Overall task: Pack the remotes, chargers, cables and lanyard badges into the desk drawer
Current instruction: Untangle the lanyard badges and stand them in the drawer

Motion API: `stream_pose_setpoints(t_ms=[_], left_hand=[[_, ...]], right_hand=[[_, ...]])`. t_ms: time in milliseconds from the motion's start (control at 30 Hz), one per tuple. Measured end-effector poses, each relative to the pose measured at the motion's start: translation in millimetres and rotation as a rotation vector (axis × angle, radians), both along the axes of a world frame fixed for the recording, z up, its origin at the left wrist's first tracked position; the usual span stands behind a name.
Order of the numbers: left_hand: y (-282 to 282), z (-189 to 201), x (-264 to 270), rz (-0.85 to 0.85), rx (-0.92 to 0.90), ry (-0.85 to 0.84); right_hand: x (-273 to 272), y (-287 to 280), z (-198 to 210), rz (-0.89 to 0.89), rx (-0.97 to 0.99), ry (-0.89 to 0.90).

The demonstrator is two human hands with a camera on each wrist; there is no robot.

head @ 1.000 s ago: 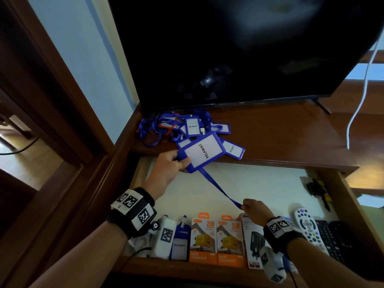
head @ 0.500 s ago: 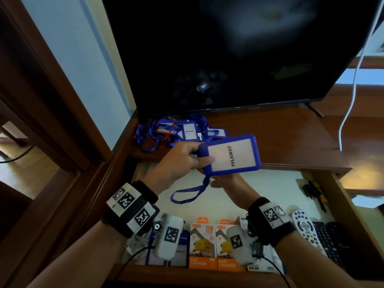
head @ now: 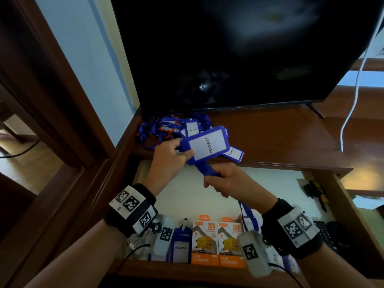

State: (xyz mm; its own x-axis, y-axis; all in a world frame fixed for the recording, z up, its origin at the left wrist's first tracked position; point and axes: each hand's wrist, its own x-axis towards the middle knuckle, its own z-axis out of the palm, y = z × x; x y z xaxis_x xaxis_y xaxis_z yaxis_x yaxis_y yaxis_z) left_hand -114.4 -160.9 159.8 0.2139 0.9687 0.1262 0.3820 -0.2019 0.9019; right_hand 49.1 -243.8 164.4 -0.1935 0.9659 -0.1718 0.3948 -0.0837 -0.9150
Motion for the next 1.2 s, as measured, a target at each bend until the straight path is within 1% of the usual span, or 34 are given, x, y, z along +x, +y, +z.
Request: stream_pose_setpoints(t_ms=[67, 133, 267, 300, 333, 400, 433, 500, 567, 700, 767, 800, 833, 900, 1000, 1033, 1133, 1200], left_hand=[[-0.8, -6.6, -1.4, -0.021, 0.044, 0.124], [-1.0, -12.4, -1.6, -0.1, 0.065, 0.292], [-7.3, -10.3, 0.8, -0.377, 0.034, 0.61], [-8.9, -9.1, 0.9, -0.463, 0.013, 0.663], [-10.4, -7.6, 0.7, -0.547, -0.029, 0.681], [-12.5, -6.4, -1.6, -0.675, -0.147, 0.609], [-12.6, -6.3, -3.2, -0.709, -0.194, 0.546], [-12.0, -6.5, -6.3, -0.725, -0.277, 0.408], [-12.4, -6.1, -7.6, -0.712, -0.349, 0.239], [-11.5, -11.4, -5.6, -0.64, -0.412, -0.121], [-10.8, -16.2, -1.2, -0.578, -0.444, -0.251], [-11.2, -18.6, 1.8, -0.546, -0.459, -0.299], [-12.5, -20.5, 5.1, -0.51, -0.472, -0.338], [-15.4, -23.1, 10.5, -0.425, -0.493, -0.404], [-16.6, -23.7, 13.2, -0.305, -0.487, -0.469], [-16.2, -23.5, 13.8, -0.271, -0.474, -0.481], [-14.6, -24.6, 14.9, -0.137, -0.439, -0.461], [-12.4, -28.2, 13.3, -0.048, -0.394, -0.398]], right_hand=[[1.4, 0.1, 7.6, 0.028, 0.065, -0.101], [4.8, 4.2, 12.1, 0.014, 0.14, -0.239], [18.2, 11.3, 12.5, -0.022, 0.235, -0.454], [21.9, 12.2, 11.6, -0.02, 0.247, -0.475], [25.5, 12.6, 10.7, -0.012, 0.249, -0.476], [32.4, 12.7, 7.8, 0.012, 0.207, -0.427], [34.6, 10.9, 7.4, 0.018, 0.175, -0.385], [38.0, 7.8, 1.4, -0.003, 0.109, -0.232], [39.9, 5.3, -11.1, -0.041, 0.068, -0.067], [31.5, -0.8, -27.3, -0.104, 0.015, 0.327], [21.9, -1.0, -37.6, -0.226, -0.087, 0.554], [16.4, -1.6, -41.1, -0.279, -0.127, 0.641], [12.3, -0.9, -47.9, -0.281, -0.133, 0.669], [2.2, 5.0, -57.0, -0.282, -0.112, 0.656], [-5.8, 14.9, -56.4, -0.36, -0.2, 0.689], [-8.3, 15.5, -53.7, -0.342, -0.206, 0.69], [-10.8, 14.4, -57.7, -0.27, -0.189, 0.619], [-12.2, 12.0, -60.4, -0.242, -0.165, 0.5]])
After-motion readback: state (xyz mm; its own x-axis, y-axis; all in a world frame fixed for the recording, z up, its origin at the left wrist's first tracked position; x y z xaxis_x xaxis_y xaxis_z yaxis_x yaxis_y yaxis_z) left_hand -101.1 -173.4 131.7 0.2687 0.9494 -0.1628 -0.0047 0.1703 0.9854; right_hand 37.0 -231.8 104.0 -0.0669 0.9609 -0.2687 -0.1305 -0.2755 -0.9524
